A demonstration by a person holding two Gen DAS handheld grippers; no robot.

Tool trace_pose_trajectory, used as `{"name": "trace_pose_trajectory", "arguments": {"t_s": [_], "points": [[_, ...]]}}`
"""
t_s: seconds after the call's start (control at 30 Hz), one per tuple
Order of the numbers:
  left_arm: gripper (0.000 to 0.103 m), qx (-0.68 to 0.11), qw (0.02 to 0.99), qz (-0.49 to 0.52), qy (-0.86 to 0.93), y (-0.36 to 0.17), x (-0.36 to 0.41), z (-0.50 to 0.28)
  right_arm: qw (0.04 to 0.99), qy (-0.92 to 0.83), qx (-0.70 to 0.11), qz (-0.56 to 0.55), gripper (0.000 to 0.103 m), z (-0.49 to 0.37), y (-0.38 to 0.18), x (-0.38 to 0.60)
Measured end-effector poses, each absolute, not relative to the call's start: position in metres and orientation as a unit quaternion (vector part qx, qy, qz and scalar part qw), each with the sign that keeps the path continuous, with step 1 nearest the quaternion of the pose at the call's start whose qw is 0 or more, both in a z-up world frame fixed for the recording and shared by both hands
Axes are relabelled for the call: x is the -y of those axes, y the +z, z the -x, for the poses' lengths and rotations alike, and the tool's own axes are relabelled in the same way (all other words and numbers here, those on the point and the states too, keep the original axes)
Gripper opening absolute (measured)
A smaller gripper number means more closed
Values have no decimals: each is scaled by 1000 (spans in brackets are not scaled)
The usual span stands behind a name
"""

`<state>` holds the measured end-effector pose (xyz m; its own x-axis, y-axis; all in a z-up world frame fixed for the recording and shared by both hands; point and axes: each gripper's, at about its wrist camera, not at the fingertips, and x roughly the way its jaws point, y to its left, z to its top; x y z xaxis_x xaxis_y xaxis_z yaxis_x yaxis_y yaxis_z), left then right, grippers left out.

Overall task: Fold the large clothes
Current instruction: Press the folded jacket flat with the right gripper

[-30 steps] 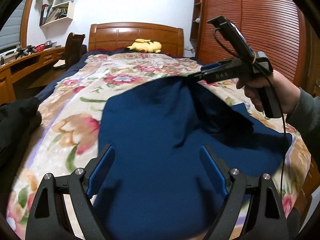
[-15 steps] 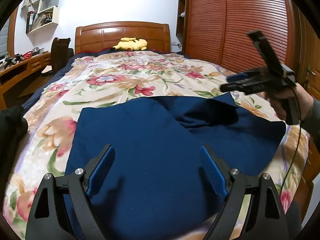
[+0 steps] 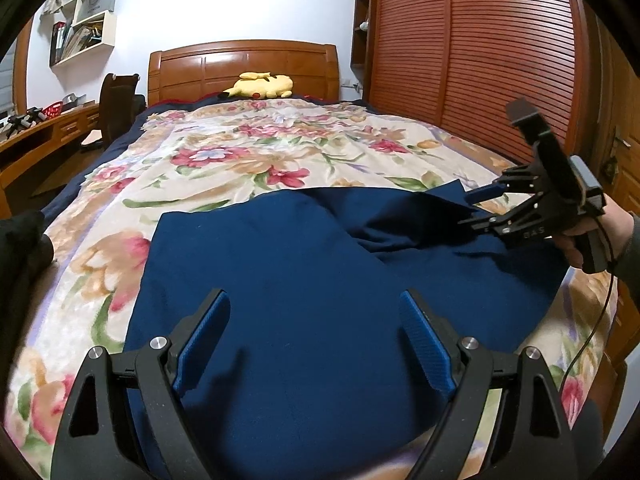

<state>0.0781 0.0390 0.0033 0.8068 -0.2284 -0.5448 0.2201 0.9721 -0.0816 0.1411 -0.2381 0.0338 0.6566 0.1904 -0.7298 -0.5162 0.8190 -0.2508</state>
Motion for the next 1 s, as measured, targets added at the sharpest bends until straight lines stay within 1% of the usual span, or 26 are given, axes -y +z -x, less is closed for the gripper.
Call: {"name": "trace_pose_trajectory", "arguments": {"t_s": [0.13, 0.2, 0.23, 0.27, 0.3, 0.33, 0.37, 0.4, 0.67, 0.73, 0.77, 0.8, 0.83, 0.87, 0.93, 1.0], "points": [[87, -287, 951, 9, -115, 3, -43, -77, 875, 176, -370, 257, 68, -160, 31, 233], [87, -288, 951, 10, -115, 2, -44, -77, 874, 162, -372, 267, 58, -174, 29, 230], [87, -288, 951, 10, -115, 2, -44, -77, 875, 156, -370, 272, 57, -181, 28, 227], [87, -288, 951, 9, -115, 2, -44, -77, 876, 151, -365, 276, 52, -188, 29, 226], [87, -288, 951, 8, -115, 1, -44, -77, 876, 148, -363, 280, 42, -193, 29, 223], [87, -288, 951, 8, -115, 2, -44, -76, 877, 142, -361, 285, 37, -200, 29, 220], [87, -289, 950, 7, -115, 1, -44, -76, 878, 135, -357, 290, 26, -206, 30, 217], [87, -290, 950, 7, -115, 1, -43, -77, 881, 130, -350, 291, 21, -211, 31, 214], [87, -297, 948, 3, -113, -1, -43, -78, 908, 93, -304, 274, 21, -253, 36, 198], [87, -298, 948, 3, -112, -2, -43, -79, 913, 81, -301, 265, 22, -261, 35, 196], [87, -299, 948, 4, -112, -2, -44, -79, 914, 69, -301, 263, 35, -265, 33, 196], [87, -300, 947, 4, -112, -3, -44, -79, 917, 56, -302, 256, 55, -269, 33, 198], [87, -301, 947, 4, -112, -3, -44, -80, 918, 56, -310, 240, 63, -272, 33, 202], [87, -301, 947, 4, -113, -3, -44, -80, 920, 62, -317, 223, 69, -274, 35, 205], [87, -301, 947, 3, -113, -3, -43, -81, 924, 63, -315, 206, 69, -273, 42, 212], [87, -301, 947, 4, -114, -3, -43, -81, 933, 54, -294, 200, 70, -264, 52, 219]]}}
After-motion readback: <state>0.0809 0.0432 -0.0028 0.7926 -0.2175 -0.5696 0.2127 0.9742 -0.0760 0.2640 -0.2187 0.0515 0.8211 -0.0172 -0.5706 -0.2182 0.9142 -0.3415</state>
